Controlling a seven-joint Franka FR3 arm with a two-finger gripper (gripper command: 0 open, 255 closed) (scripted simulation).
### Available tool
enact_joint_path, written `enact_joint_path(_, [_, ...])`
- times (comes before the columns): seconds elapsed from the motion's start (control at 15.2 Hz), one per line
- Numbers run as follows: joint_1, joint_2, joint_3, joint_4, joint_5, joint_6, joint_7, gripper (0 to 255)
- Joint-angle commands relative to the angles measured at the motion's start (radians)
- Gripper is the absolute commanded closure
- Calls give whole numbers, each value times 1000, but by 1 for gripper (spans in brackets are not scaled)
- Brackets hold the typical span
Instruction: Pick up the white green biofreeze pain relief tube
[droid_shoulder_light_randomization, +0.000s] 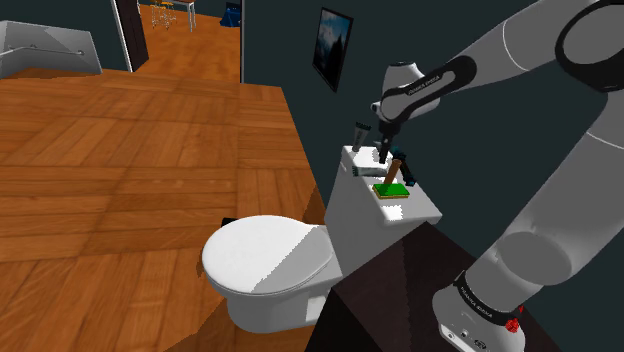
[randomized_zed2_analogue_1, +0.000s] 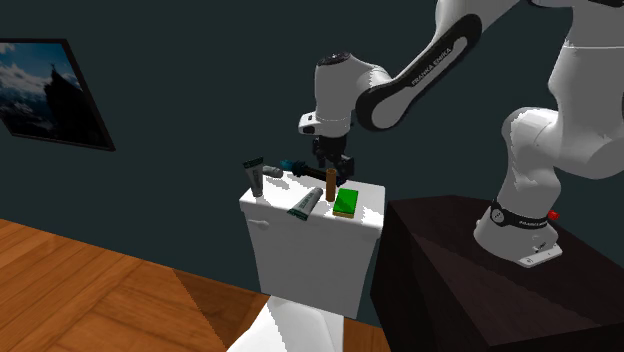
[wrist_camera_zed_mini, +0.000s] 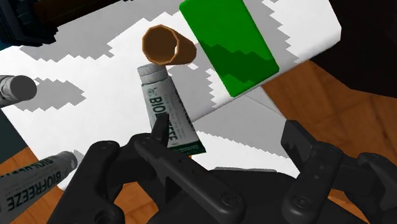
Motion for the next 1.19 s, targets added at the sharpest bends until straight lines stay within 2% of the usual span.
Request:
enact_joint_path(0.0, [-6,80,-3,35,-11,43,-32,0])
enact_joint_path(0.53, [-47,398,1,253,-47,143,-156,0])
enact_joint_path(1.12, [-51,482,2,263,-50,214,-133,0])
